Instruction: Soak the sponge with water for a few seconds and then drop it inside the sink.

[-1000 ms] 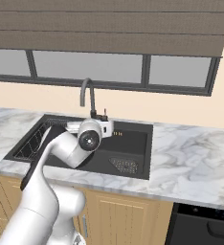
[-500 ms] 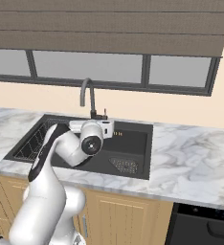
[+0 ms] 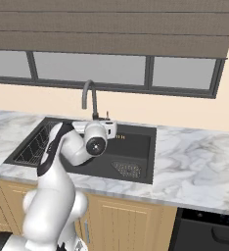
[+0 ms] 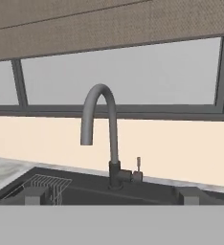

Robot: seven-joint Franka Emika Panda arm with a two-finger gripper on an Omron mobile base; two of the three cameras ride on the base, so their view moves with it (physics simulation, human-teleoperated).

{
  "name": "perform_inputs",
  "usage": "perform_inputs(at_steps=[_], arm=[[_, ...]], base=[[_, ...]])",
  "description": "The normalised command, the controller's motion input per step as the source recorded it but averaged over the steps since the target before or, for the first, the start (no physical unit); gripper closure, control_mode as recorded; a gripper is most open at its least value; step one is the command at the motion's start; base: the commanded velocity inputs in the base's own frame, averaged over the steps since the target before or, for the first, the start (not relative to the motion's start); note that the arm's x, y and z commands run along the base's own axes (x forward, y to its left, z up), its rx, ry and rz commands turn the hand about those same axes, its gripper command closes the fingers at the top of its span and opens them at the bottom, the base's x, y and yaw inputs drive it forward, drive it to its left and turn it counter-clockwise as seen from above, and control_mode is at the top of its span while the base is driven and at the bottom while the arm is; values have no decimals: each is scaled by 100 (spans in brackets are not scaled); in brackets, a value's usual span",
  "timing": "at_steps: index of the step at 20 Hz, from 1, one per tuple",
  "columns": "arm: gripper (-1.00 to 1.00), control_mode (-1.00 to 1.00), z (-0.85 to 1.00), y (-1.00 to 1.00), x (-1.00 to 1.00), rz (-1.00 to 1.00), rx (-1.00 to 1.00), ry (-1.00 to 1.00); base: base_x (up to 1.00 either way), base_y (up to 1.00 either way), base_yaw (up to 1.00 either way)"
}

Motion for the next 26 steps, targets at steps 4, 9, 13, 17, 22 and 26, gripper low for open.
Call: perform_inputs(at_steps=[4, 9, 13, 17, 22, 26], arm=[[-100, -100, 0, 1, 22, 15, 0, 0], [-100, -100, 0, 0, 16, 18, 0, 0], [-100, -100, -8, 0, 18, 14, 0, 0], [-100, -100, -8, 0, 22, 9, -1, -2], [-100, -100, -6, 0, 26, 3, -1, 0], [-100, -100, -16, 0, 27, 0, 0, 0]], base=[[0, 0, 0], [0, 0, 0], [0, 0, 0], [0, 0, 0], [0, 0, 0], [0, 0, 0]])
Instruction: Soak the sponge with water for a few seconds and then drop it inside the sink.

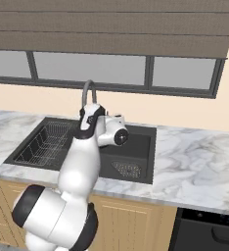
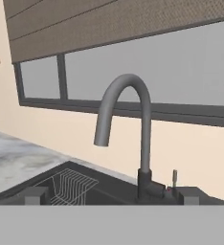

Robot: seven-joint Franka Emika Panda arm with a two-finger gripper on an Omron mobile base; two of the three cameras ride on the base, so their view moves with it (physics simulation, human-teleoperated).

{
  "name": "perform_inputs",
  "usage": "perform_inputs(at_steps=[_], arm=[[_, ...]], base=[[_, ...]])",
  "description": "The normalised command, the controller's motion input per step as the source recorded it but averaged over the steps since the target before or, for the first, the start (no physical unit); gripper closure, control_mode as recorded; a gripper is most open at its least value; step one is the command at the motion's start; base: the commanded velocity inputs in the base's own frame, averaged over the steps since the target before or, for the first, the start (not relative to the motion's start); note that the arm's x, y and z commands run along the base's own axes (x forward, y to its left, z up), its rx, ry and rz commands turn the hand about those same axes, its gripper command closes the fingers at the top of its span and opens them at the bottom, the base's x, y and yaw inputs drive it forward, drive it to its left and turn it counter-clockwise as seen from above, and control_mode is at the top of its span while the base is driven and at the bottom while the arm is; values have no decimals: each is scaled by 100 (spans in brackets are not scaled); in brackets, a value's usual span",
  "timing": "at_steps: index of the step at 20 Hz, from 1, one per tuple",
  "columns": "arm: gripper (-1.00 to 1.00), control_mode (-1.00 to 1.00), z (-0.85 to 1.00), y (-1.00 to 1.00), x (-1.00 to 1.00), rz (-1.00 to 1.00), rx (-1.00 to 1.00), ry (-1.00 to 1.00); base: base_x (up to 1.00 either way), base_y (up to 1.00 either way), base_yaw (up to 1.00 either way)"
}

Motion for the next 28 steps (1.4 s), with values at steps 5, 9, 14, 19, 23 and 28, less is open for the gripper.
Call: perform_inputs(at_steps=[5, 9, 14, 19, 23, 28], arm=[[-100, -100, -21, 4, 28, 0, 0, 0], [-100, -100, -25, 5, 28, 1, 0, 0], [-100, -100, -27, 8, 26, 1, 0, 0], [-100, -100, -6, 12, 22, 0, 0, 0], [-100, -100, 0, 13, 15, 0, 0, 0], [-100, -100, 0, 13, 17, 0, 0, 1]], base=[[0, 0, 0], [0, 0, 0], [0, 0, 0], [0, 0, 0], [0, 0, 0], [0, 0, 0]])
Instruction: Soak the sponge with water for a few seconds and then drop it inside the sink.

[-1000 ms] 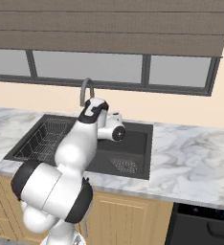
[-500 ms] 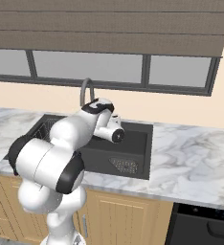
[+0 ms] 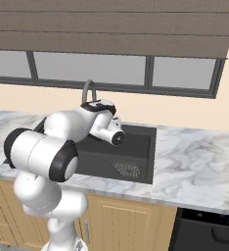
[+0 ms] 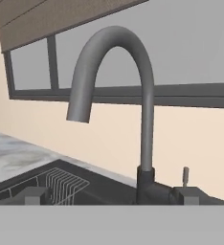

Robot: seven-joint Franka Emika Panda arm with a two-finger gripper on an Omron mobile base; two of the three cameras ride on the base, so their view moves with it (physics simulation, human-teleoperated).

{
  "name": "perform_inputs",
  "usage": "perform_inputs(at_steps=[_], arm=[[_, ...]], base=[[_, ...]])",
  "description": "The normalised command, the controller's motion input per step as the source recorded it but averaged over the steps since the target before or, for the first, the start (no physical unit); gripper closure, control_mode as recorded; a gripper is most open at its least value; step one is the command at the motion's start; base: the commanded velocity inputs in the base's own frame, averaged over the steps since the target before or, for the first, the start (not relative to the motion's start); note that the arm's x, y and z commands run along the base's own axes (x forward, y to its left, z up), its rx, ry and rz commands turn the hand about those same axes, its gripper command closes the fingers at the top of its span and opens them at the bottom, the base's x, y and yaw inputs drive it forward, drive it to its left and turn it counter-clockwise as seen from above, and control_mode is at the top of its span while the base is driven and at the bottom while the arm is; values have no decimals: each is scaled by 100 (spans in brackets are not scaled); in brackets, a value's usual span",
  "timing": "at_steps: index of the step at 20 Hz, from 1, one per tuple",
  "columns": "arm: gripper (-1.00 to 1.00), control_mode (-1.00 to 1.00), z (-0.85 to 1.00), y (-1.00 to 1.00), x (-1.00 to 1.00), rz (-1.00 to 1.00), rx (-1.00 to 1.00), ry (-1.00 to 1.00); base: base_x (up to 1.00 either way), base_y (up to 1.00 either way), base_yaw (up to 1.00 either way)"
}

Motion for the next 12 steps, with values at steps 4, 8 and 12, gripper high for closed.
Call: perform_inputs(at_steps=[4, 8, 12], arm=[[-100, -100, 0, 8, 25, 0, 0, 0], [-100, -100, 0, 1, 31, 0, 0, 0], [-100, -100, -14, 0, 24, 0, 0, 0]], base=[[0, 0, 0], [0, 0, 0], [0, 0, 0]])
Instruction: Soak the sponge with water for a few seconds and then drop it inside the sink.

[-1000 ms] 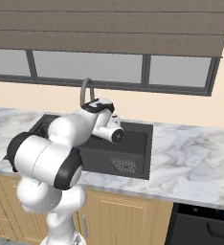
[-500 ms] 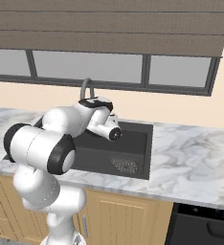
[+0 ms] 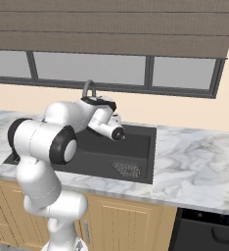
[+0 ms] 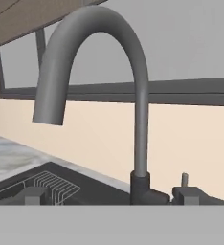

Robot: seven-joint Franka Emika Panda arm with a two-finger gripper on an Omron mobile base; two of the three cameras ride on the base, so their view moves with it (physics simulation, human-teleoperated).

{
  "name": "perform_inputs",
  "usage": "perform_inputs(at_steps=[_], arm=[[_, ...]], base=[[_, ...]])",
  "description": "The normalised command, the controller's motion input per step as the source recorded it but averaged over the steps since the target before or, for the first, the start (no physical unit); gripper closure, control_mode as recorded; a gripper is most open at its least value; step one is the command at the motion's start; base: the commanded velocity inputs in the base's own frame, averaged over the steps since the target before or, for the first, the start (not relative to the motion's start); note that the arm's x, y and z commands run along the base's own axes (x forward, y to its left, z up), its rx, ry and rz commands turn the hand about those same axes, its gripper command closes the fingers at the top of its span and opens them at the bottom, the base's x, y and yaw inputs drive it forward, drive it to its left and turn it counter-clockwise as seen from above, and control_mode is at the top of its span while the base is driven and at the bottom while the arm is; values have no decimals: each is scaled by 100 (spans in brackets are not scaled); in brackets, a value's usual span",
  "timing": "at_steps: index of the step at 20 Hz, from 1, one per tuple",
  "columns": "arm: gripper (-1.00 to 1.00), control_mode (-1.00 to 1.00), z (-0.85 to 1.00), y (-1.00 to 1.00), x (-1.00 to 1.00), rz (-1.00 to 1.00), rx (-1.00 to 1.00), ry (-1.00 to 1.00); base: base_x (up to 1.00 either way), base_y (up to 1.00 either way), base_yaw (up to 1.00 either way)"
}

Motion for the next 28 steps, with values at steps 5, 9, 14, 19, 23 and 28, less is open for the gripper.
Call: perform_inputs(at_steps=[5, 9, 14, 19, 23, 28], arm=[[-100, -100, -14, 0, 19, 0, 0, 0], [-100, -100, -13, 0, 16, 0, 0, 0], [-100, -100, -9, 0, 16, -3, 0, 0], [-100, -100, -4, 0, 20, -7, 0, 0], [-100, -100, -2, 0, 16, -8, 0, 0], [-100, -100, -1, 4, 16, -3, 0, -2]], base=[[0, 0, 0], [0, 0, 0], [0, 0, 0], [0, 0, 0], [0, 0, 0], [0, 0, 0]])
